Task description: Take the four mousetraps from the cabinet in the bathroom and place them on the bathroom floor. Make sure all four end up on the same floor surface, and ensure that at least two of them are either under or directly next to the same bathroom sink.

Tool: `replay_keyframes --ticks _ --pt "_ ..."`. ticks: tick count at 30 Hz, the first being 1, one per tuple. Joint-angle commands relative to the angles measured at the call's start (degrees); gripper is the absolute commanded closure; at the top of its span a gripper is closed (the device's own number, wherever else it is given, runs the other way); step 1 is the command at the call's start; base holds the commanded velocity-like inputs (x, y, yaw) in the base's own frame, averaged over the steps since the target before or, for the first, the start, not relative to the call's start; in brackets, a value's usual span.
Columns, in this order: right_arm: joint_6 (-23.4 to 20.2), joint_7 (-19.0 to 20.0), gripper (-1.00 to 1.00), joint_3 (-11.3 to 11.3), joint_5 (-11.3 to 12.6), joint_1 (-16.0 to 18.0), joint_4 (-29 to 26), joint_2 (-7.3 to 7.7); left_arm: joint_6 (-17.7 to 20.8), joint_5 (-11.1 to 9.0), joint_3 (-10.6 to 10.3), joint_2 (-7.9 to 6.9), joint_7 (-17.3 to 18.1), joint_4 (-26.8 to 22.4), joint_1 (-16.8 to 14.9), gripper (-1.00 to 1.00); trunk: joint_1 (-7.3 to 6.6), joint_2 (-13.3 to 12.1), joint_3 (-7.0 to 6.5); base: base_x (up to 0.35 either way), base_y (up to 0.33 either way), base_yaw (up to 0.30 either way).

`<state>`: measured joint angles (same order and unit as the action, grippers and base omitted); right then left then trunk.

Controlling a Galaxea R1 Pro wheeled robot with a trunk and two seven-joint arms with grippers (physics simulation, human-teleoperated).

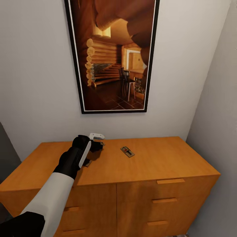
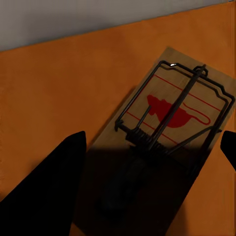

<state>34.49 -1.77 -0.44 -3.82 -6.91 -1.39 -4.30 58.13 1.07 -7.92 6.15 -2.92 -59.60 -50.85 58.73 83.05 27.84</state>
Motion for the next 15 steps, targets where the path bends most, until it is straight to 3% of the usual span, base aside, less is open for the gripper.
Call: replay_keyframes --ticks 1,9,15 --pt "0.0 0.0 1.0 -0.1 -0.2 0.0 -0.1 0.0 0.2 0.1 -0.1 0.0 -0.2 0.0 0.0 1.0 0.0 0.0 -0.04 0.0 0.0 0.0" --pt "0.0 0.0 1.0 -0.1 -0.2 0.0 -0.1 0.0 0.2 0.1 -0.1 0.0 -0.2 -0.1 0.0 1.0 0.0 0.0 -0.76 -0.009 0.0 0.0" --pt "0.0 0.0 1.0 -0.1 -0.2 0.0 -0.1 0.0 0.2 0.1 -0.1 0.0 -0.2 -0.1 0.0 1.0 0.0 0.0 -0.97 -0.243 0.0 0.0"
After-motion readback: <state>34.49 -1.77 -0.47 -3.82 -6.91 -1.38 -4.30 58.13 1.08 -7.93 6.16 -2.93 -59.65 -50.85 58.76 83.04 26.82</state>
